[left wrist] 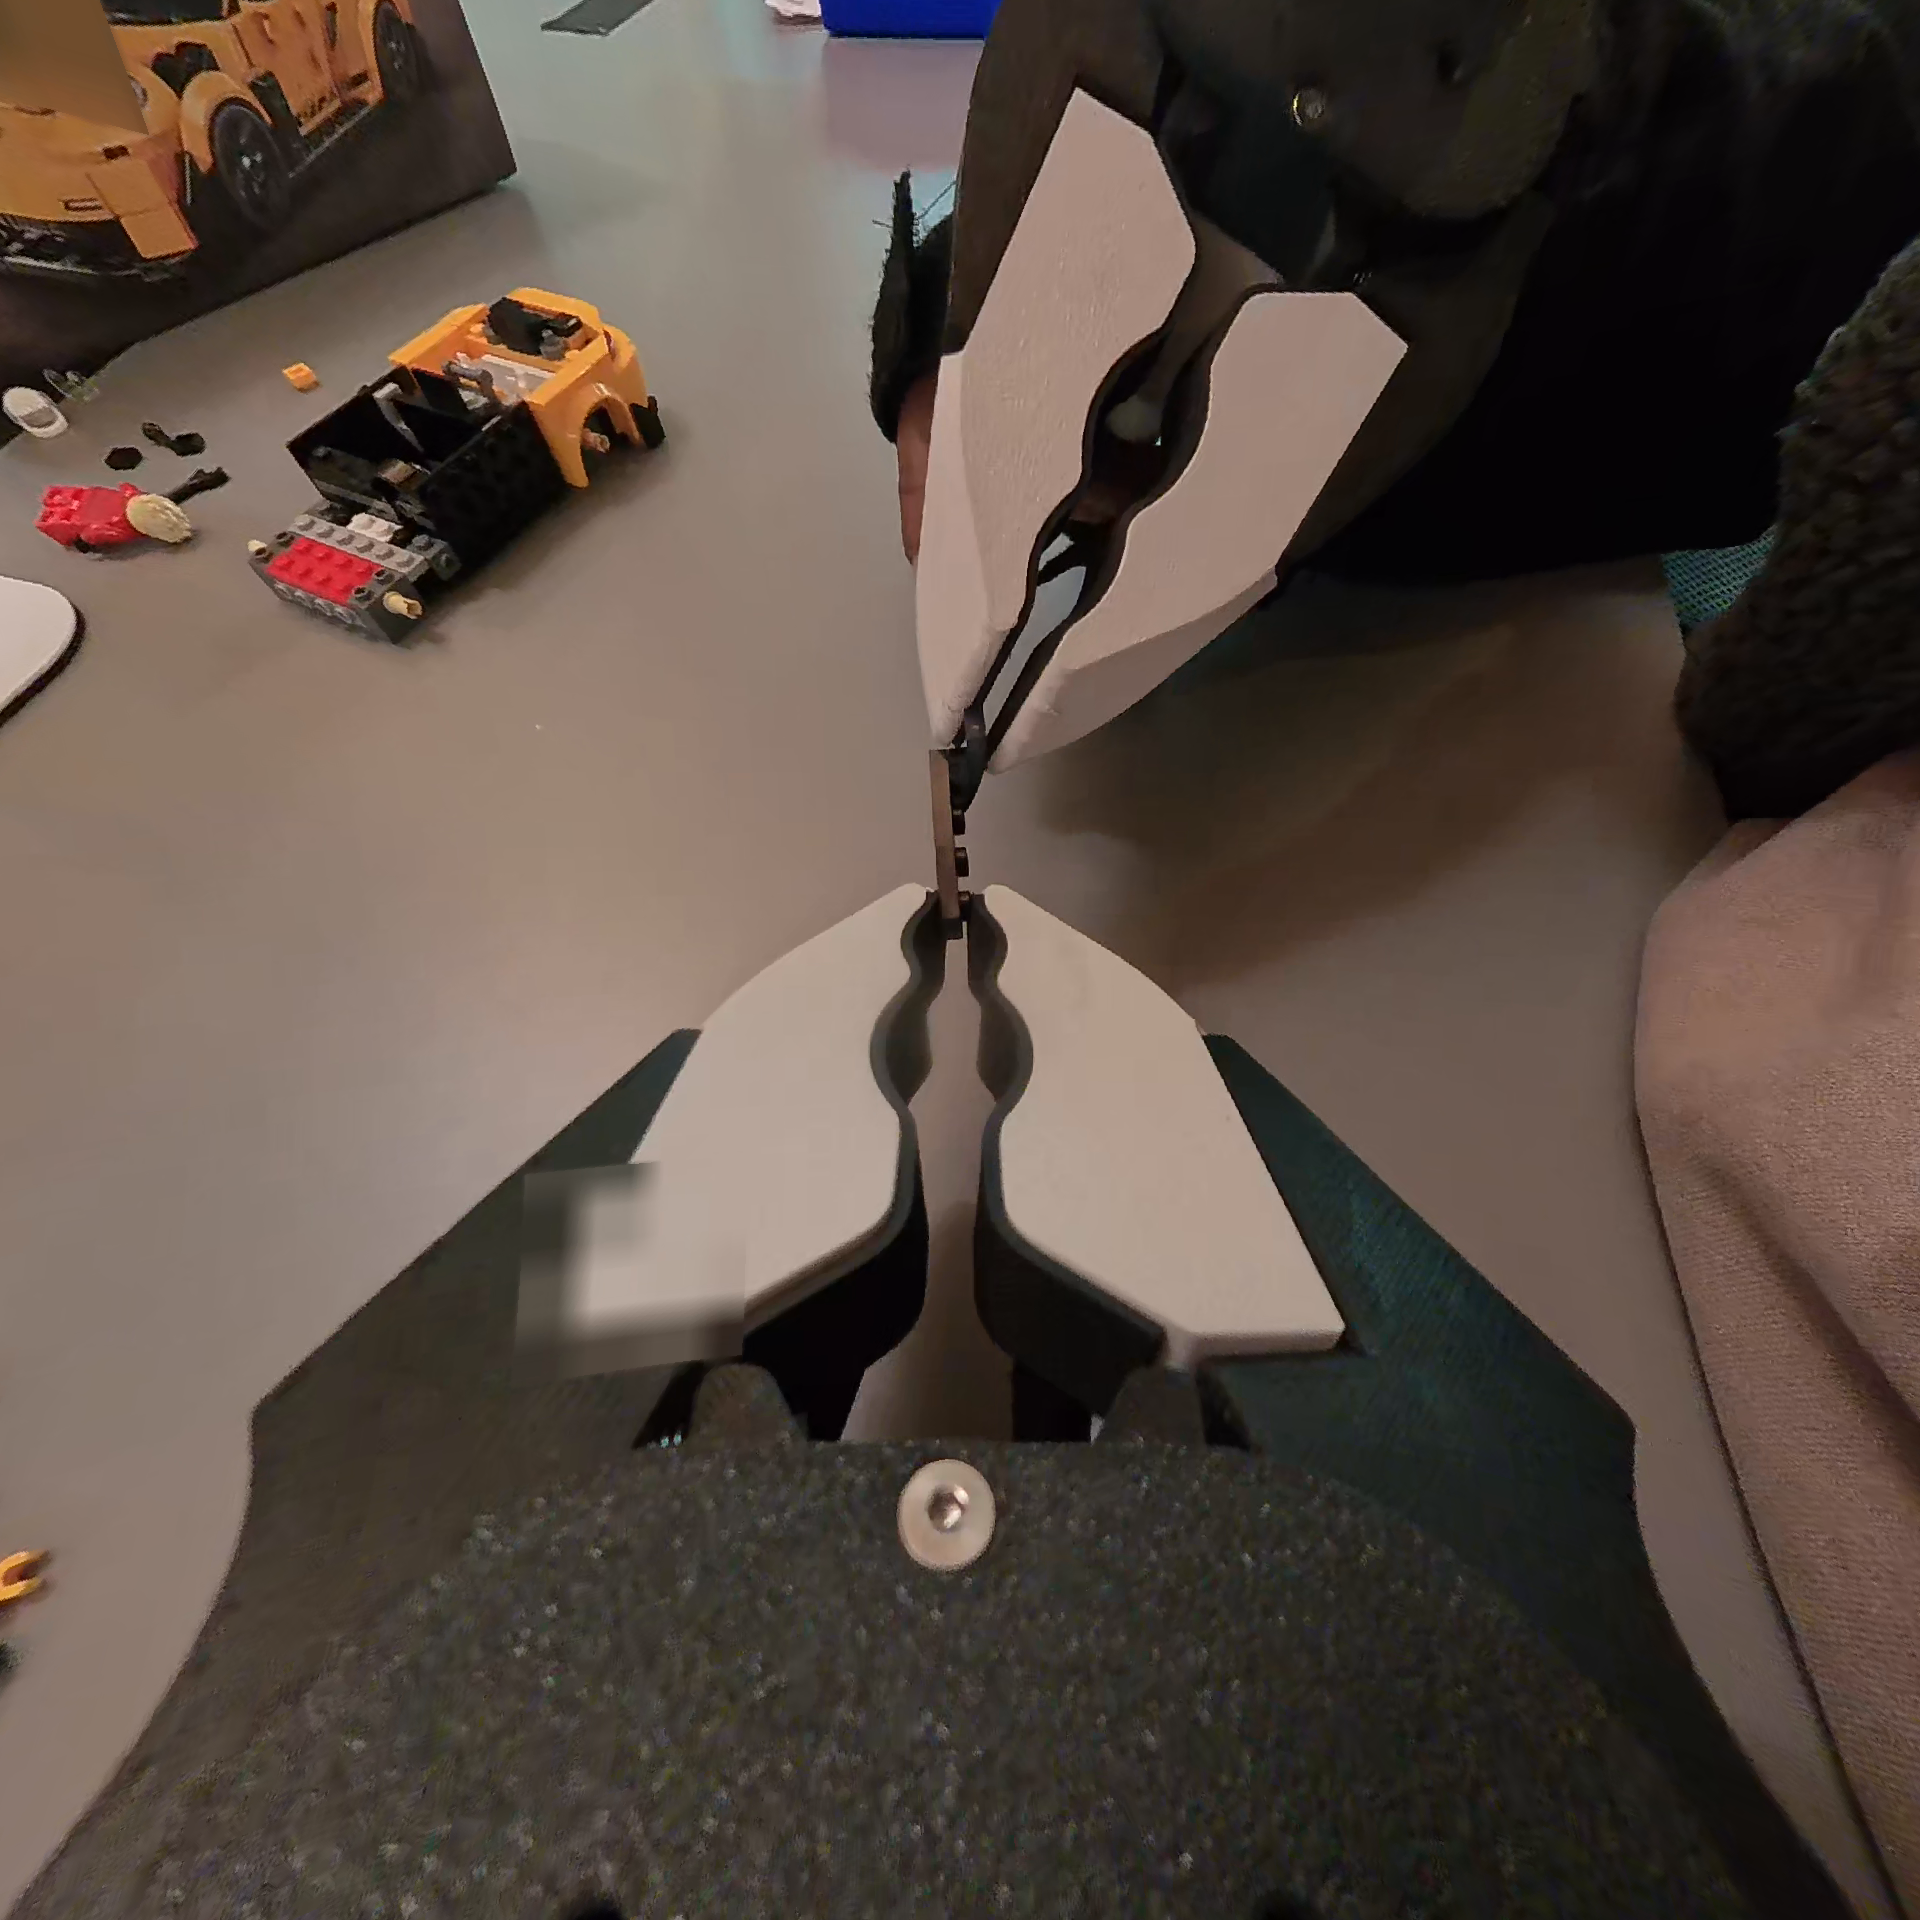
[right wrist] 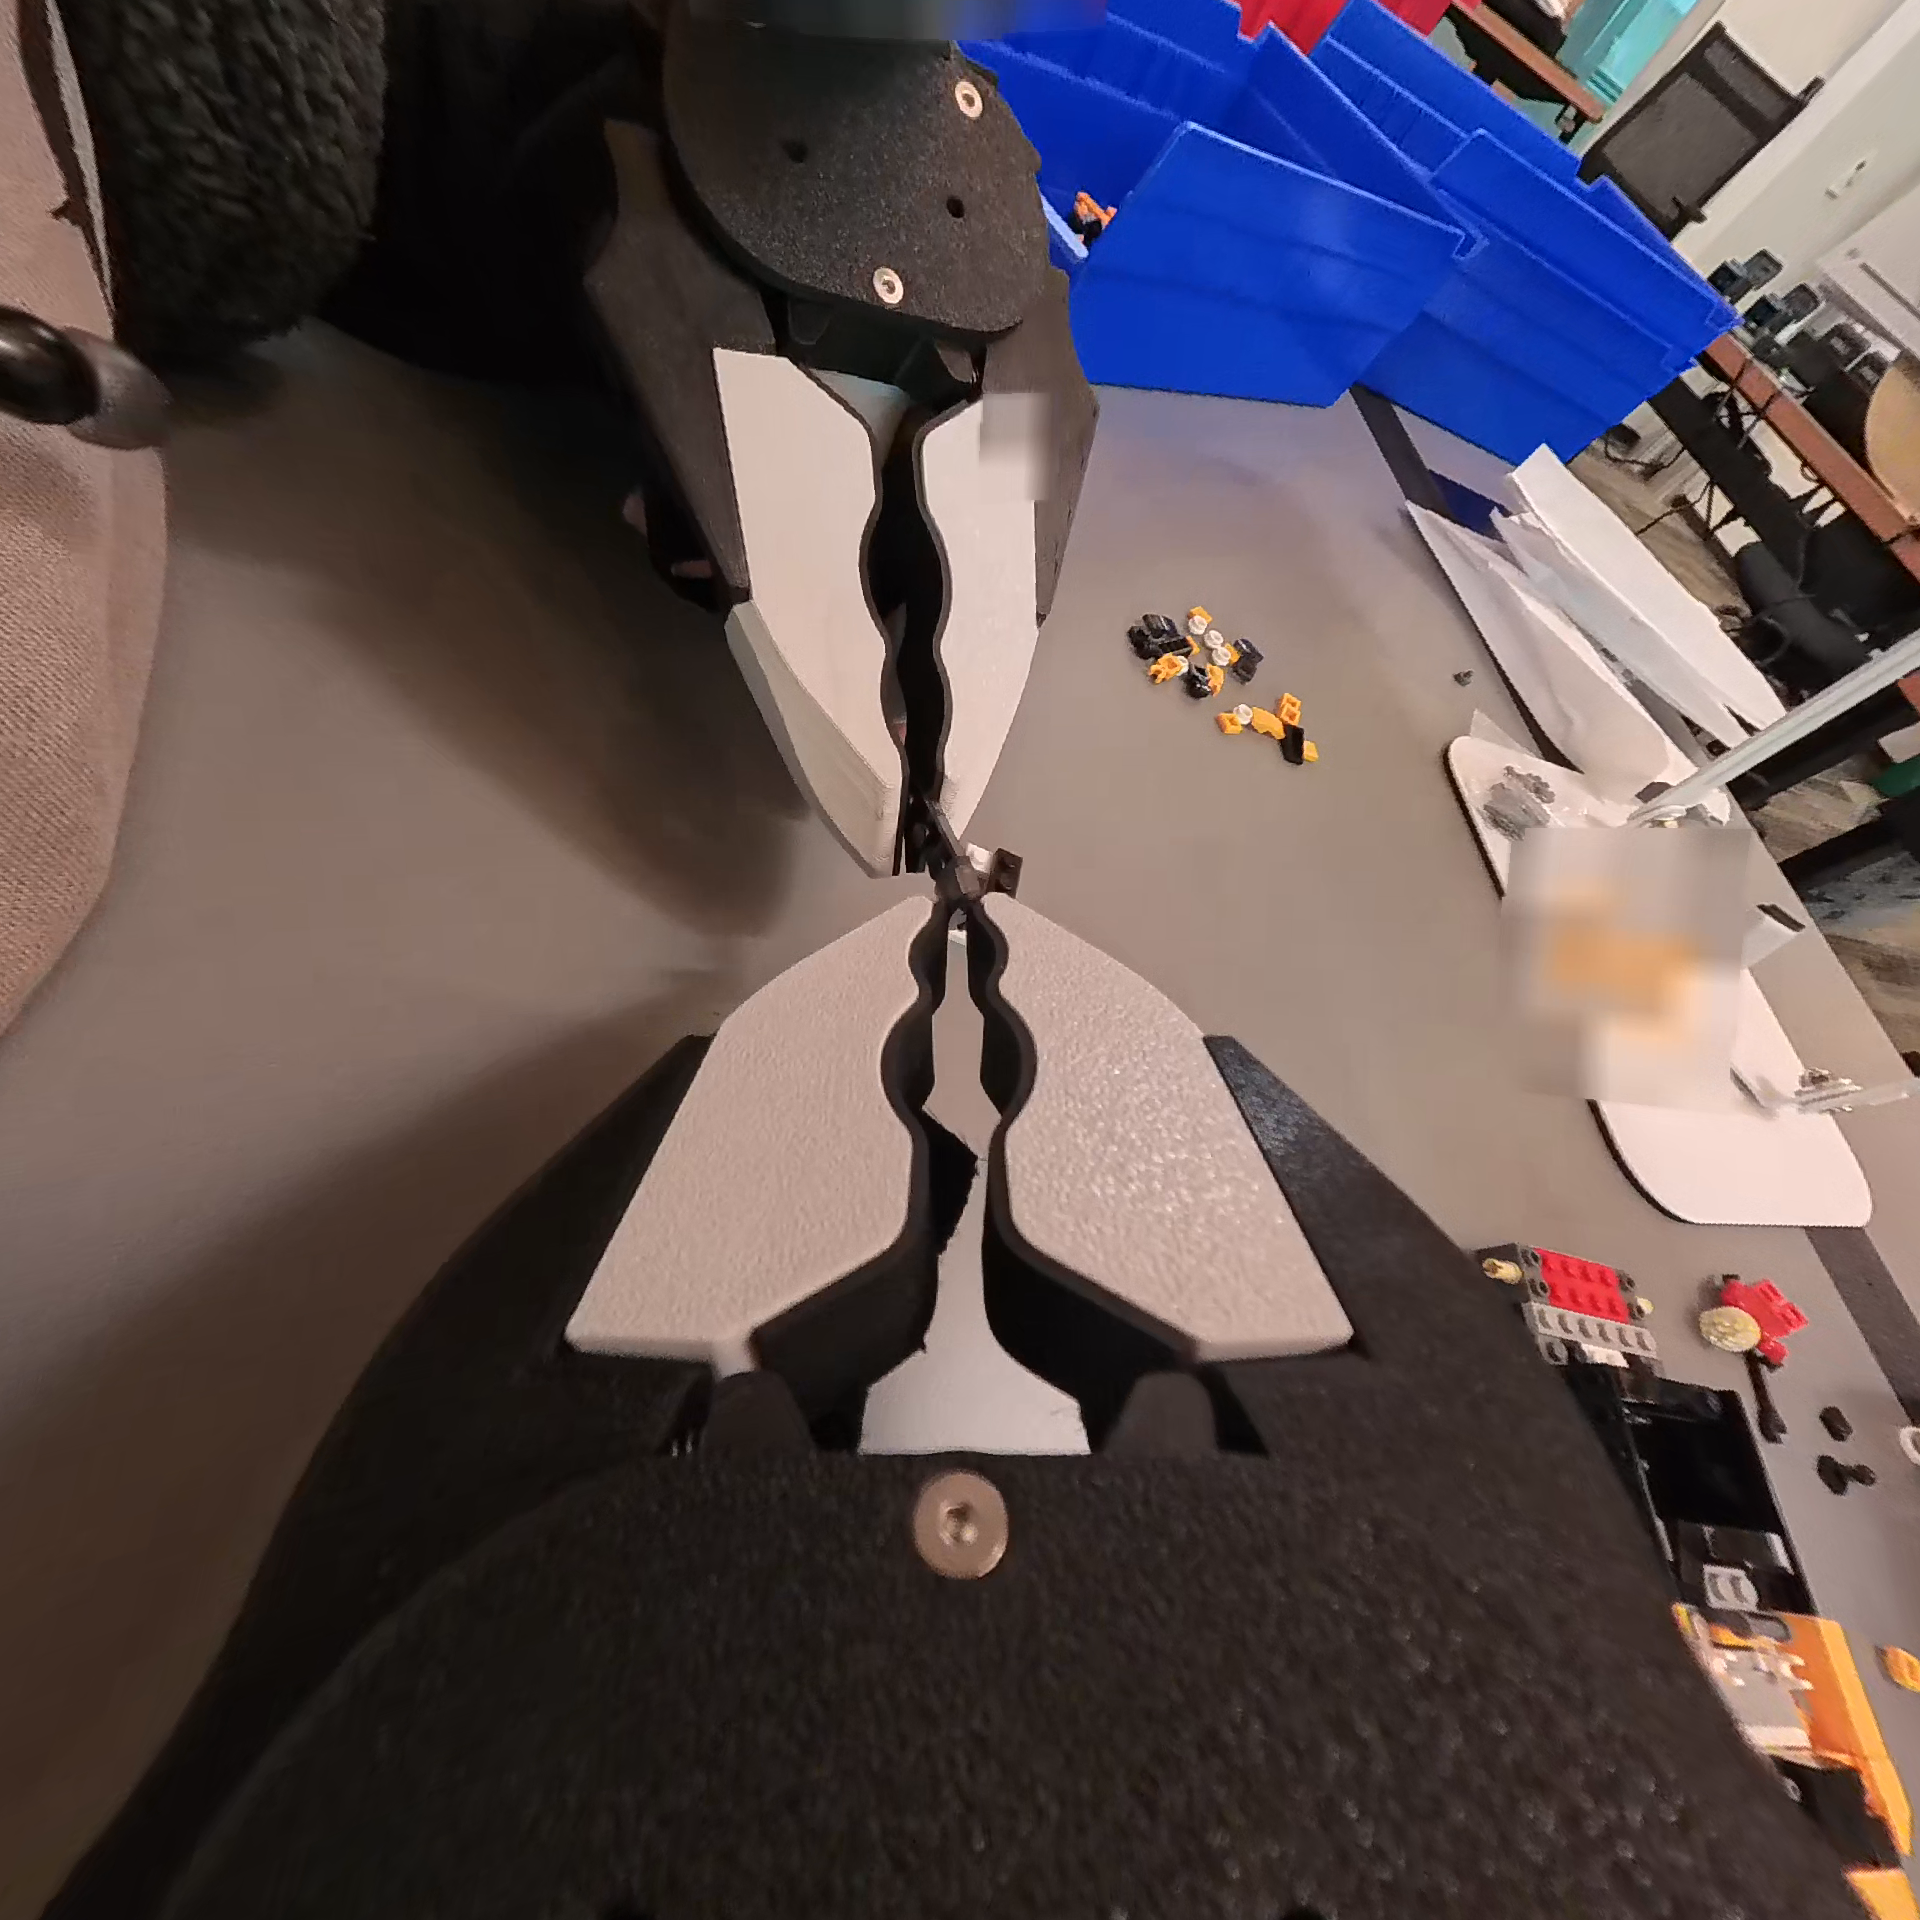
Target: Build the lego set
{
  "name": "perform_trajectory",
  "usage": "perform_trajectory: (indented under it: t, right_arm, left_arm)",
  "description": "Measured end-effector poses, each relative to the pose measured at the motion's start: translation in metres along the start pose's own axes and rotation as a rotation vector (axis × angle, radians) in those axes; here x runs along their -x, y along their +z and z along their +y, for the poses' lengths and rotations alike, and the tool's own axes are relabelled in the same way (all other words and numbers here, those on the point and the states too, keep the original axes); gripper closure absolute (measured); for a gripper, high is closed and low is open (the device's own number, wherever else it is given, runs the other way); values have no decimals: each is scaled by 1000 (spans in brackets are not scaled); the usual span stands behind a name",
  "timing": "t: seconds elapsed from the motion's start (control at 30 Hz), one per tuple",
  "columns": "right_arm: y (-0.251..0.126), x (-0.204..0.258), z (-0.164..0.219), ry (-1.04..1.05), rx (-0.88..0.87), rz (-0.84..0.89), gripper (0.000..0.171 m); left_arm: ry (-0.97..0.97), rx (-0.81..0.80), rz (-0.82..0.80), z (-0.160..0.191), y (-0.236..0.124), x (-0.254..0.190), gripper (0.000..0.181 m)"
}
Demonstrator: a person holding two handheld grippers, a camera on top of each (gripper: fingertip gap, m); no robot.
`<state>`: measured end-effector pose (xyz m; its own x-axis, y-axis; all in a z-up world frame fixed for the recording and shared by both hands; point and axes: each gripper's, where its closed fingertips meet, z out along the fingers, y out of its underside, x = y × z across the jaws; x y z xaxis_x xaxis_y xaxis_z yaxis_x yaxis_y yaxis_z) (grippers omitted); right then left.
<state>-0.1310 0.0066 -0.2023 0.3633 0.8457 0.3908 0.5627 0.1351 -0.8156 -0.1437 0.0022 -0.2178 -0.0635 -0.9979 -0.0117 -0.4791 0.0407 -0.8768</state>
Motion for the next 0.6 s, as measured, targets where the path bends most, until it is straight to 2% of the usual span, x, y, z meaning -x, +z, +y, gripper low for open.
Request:
perform_trajectory:
  t: [0.6]
  right_arm:
    - [3,3,4,6,12,-15,168]
  left_arm:
    - [-7,15,19,5,2,-2,177]
